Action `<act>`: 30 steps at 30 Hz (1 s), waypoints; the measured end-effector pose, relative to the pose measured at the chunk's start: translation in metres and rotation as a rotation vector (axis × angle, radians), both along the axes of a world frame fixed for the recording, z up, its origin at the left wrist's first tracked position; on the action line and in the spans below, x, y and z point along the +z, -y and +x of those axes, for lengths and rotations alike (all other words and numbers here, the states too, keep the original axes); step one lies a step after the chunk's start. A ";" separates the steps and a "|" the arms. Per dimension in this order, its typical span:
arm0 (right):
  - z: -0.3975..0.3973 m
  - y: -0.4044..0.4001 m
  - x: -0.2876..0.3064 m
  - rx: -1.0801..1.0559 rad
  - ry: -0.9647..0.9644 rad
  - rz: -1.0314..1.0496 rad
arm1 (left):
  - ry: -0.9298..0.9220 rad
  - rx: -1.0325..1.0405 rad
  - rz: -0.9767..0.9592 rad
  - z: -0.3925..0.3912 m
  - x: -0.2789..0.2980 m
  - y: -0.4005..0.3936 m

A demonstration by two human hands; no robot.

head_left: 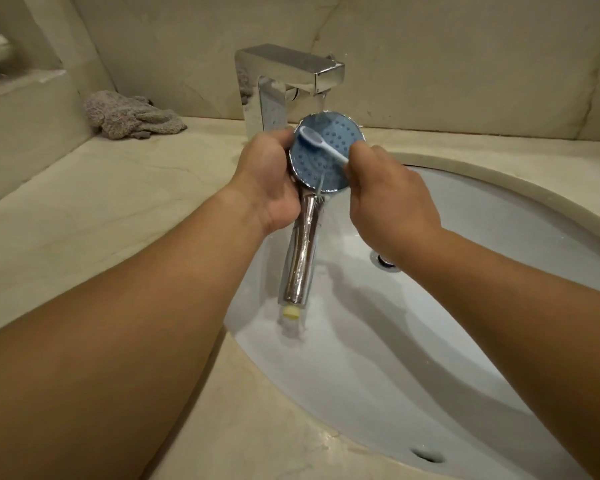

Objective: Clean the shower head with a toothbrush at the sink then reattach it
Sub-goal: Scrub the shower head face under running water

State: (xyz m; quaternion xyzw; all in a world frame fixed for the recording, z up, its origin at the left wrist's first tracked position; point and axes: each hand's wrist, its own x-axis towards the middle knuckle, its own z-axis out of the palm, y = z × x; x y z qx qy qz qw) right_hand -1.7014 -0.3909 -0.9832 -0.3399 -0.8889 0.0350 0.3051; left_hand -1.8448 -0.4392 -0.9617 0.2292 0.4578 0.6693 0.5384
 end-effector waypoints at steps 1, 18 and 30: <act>0.001 -0.002 0.001 -0.022 -0.025 -0.026 | -0.023 -0.002 -0.006 0.001 0.000 0.000; 0.028 -0.014 -0.028 0.068 -0.047 -0.020 | 0.126 0.118 0.027 -0.013 0.000 -0.001; 0.019 -0.021 -0.013 -0.085 -0.188 -0.164 | -0.087 0.128 -0.033 -0.010 -0.006 -0.006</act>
